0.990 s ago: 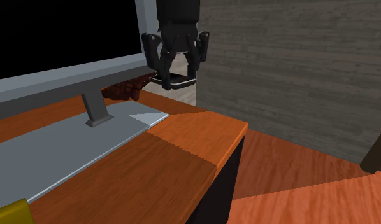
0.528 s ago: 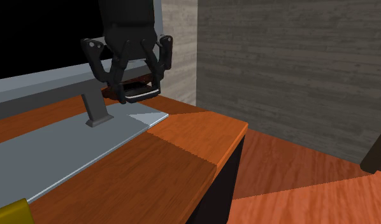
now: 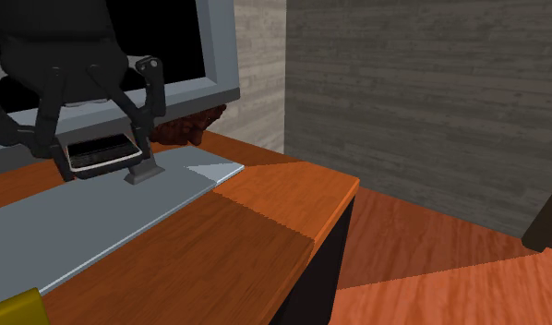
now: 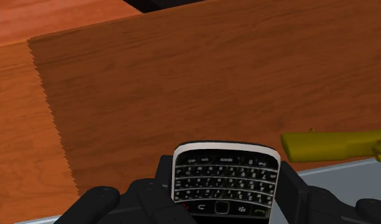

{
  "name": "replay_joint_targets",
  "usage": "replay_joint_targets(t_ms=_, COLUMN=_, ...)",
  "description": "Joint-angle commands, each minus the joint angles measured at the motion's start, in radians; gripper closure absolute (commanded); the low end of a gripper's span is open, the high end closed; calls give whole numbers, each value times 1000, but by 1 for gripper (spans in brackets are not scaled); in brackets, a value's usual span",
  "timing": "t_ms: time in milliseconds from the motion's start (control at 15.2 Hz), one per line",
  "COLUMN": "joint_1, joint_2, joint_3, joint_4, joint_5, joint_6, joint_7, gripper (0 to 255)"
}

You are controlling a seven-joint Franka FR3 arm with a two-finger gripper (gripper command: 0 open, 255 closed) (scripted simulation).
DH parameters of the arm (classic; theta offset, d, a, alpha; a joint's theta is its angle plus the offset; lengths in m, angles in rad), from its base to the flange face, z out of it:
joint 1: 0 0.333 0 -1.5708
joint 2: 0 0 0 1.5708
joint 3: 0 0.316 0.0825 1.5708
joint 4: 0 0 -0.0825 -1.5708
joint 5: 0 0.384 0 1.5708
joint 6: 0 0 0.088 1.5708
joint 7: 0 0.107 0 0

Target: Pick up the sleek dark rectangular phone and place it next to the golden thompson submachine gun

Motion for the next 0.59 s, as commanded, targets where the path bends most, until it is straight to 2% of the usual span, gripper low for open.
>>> replay_joint_targets(t_ms=0, joint_1=20, joint_2=-1, joint_3=43, joint_4=3, joint_5=23, joint_6=-2, joint_7=55, gripper=255)
replay_joint_targets(t_ms=264, joint_1=57, joint_2=11, joint_3=124, joint_4=20, joint_5=62, joint_6=0, joint_7=155, gripper=255)
replay_joint_targets(t_ms=528, joint_1=59, joint_2=9, joint_3=128, joint_4=-35, joint_5=66, joint_6=54, joint_7=154, gripper=255)
